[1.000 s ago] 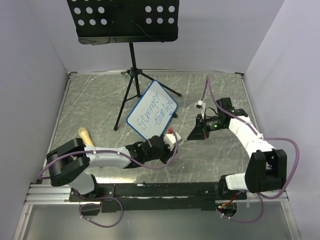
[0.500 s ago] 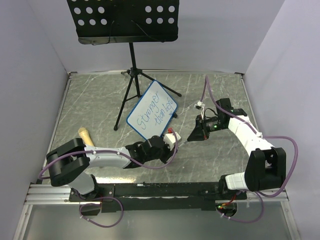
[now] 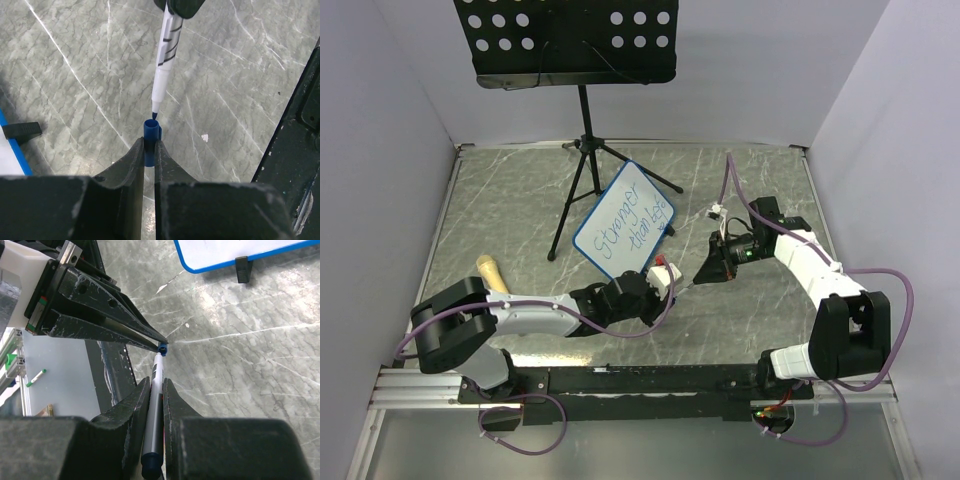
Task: Write a sentence on the whiteboard
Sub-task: Insert the whiteboard marker without the cap into the pen cap.
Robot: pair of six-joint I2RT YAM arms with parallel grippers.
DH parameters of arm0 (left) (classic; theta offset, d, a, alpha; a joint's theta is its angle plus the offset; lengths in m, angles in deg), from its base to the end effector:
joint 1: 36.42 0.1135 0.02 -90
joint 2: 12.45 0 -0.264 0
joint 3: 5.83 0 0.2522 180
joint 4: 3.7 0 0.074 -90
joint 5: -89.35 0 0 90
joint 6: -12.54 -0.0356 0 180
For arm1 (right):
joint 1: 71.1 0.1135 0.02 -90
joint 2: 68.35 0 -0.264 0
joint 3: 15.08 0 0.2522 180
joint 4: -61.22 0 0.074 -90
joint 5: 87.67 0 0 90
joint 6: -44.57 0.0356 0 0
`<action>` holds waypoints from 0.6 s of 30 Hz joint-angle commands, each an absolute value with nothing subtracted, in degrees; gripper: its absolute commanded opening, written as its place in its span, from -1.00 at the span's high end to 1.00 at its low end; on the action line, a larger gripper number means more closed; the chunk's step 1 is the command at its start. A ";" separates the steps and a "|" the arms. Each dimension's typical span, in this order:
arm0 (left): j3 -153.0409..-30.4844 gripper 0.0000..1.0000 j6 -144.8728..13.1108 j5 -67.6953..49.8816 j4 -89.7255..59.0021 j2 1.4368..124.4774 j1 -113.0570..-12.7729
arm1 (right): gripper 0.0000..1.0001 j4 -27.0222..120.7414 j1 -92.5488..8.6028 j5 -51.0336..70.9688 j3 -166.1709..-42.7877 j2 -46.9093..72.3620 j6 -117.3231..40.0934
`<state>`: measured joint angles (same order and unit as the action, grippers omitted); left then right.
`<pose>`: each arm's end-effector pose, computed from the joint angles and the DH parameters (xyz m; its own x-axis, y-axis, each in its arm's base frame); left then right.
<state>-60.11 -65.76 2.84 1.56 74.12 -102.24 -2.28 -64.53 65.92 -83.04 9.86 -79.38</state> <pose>0.1310 -0.2865 0.1925 -0.3624 0.3130 -0.8779 0.8322 0.5329 -0.1535 0.2342 0.0591 0.2408 -0.6237 -0.3219 -0.7123 -0.7814 0.2814 0.5570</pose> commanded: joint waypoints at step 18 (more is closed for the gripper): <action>-63.01 0.91 -65.24 1.20 4.68 71.84 -102.33 | 1.00 -1.94 -62.66 65.78 -84.04 11.36 -80.06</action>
<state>-60.46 -65.73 2.16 1.71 73.61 -102.24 -2.26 -63.59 65.42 -83.04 10.69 -79.38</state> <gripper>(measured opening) 0.121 0.190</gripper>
